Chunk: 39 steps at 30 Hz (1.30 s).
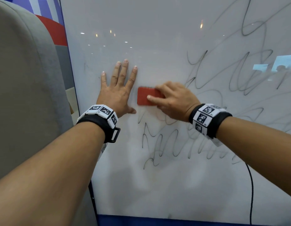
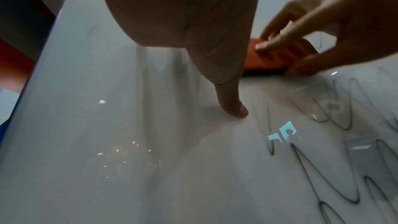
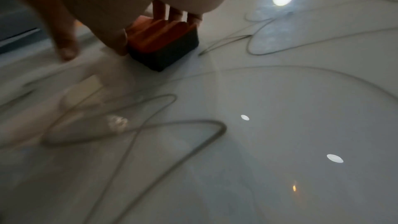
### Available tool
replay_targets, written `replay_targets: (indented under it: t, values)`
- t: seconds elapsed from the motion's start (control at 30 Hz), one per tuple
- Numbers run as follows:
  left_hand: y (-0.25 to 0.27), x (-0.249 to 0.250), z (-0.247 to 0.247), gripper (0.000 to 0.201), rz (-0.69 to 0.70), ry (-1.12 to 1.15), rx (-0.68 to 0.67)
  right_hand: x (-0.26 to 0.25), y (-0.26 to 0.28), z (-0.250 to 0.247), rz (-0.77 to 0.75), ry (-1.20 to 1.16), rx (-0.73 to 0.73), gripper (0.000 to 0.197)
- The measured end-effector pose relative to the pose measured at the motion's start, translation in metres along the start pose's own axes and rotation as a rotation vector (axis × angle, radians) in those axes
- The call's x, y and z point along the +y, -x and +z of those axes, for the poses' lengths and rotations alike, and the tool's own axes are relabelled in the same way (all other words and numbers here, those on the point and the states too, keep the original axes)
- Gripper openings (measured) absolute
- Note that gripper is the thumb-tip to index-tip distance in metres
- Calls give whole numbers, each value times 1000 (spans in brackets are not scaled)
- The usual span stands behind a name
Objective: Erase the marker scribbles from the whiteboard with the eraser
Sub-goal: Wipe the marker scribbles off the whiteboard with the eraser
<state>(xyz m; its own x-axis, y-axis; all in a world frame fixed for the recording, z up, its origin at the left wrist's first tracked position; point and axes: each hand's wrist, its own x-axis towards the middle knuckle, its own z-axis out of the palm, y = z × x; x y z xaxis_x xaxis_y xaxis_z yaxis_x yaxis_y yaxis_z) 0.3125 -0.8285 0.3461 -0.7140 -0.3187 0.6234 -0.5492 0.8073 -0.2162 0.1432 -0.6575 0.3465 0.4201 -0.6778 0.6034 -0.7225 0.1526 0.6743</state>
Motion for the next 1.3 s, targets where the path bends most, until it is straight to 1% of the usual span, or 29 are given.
replay_targets:
  t: [0.1, 0.2, 0.33, 0.4, 0.43, 0.53, 0.6, 0.63, 0.73, 0.8, 0.83, 0.9, 0.97, 1.03, 1.07, 1.1, 1.2, 1.27, 1.3]
  values:
    - [2, 0, 0, 145, 1, 1, -6, 10, -8, -5, 129, 1, 58, 37]
    - [3, 1, 2, 145, -1, 0, 0, -4, 0, 1, 180, -1, 71, 42]
    - [6, 3, 3, 144, -6, 17, -13, -21, 16, 12, 93, -46, -5, 39]
    - [7, 4, 4, 143, -11, 24, -19, -18, 14, 9, 68, -56, -8, 39]
    - [7, 5, 3, 143, -13, 25, -21, -15, 12, 7, 81, -57, 1, 39]
    - [10, 7, 3, 142, -19, 34, -20, -13, 9, 3, 234, -52, 64, 45]
    - [11, 7, 3, 141, -19, 45, -21, -26, 13, 10, 304, -55, 90, 48]
    - [11, 8, 4, 141, -17, 52, -19, -35, 17, 15, 292, -63, 80, 47]
    - [13, 7, 8, 142, -4, 63, -14, -52, 26, 26, 151, -87, 10, 37]
    - [16, 6, 11, 145, 0, 50, -22, -46, 24, 23, 80, -68, -2, 33]
    - [17, 6, 12, 147, 0, 42, -30, -39, 21, 20, 69, -65, 8, 33]
    - [19, 7, 13, 148, 2, 30, -36, -24, 14, 12, 123, -70, 48, 36]
    - [20, 8, 14, 148, 3, 23, -32, -17, 9, 8, 238, -65, 74, 42]
    - [21, 8, 15, 147, 2, 27, -33, -27, 11, 11, 320, -55, 83, 46]
    - [21, 8, 16, 147, 1, 30, -31, -37, 16, 16, 328, -56, 81, 46]
    - [21, 8, 16, 148, 1, 32, -29, -46, 21, 21, 304, -61, 70, 45]
    - [23, 9, 16, 148, 5, 32, -35, -61, 37, 30, 124, -57, 4, 36]
    - [24, 10, 16, 148, 5, 31, -43, -55, 35, 27, 39, -43, -7, 34]
    - [24, 9, 16, 148, 4, 27, -46, -48, 31, 23, 27, -43, -2, 33]
